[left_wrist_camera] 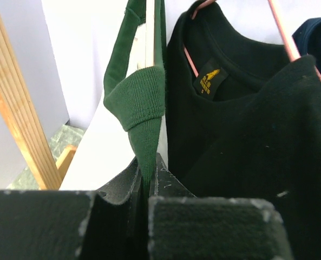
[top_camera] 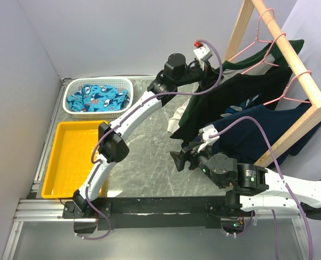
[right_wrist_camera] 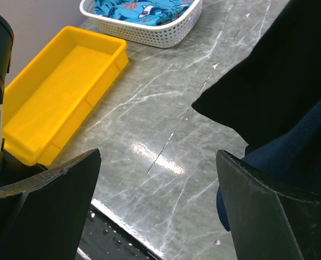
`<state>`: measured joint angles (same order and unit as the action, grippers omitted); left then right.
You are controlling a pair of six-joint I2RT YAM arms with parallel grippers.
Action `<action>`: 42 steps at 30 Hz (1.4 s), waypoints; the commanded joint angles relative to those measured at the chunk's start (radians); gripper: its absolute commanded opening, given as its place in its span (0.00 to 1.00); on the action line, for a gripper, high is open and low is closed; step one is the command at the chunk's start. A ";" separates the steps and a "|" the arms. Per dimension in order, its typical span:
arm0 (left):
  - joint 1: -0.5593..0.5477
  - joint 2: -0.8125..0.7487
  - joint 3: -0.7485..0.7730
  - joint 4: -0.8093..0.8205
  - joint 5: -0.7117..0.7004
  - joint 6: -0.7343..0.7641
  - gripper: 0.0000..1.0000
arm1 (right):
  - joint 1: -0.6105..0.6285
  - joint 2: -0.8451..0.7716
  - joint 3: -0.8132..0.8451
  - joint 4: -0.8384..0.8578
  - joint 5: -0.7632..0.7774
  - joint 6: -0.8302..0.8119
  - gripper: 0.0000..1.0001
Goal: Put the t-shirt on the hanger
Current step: Place the hanger at the clothesline, then reset both arms
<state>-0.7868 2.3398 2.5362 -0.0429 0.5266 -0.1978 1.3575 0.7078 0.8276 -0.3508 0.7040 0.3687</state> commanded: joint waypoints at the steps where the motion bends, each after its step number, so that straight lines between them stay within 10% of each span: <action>1: -0.002 0.000 0.056 0.202 0.019 -0.040 0.01 | 0.006 -0.007 0.016 -0.005 0.046 0.015 0.94; 14: 0.014 -0.005 0.052 0.271 -0.005 -0.077 0.19 | 0.006 -0.001 0.028 -0.019 0.069 0.012 0.94; 21: 0.092 -0.155 -0.085 0.313 -0.085 -0.133 0.98 | 0.006 0.021 0.042 0.013 0.069 -0.022 0.96; 42: 0.204 -1.275 -1.429 -0.150 -0.775 -0.488 0.96 | -0.015 0.235 0.094 0.217 -0.067 -0.024 1.00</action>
<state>-0.5587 1.1416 1.3048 -0.0353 -0.0910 -0.5823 1.3544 0.8829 0.9028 -0.2306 0.6838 0.3080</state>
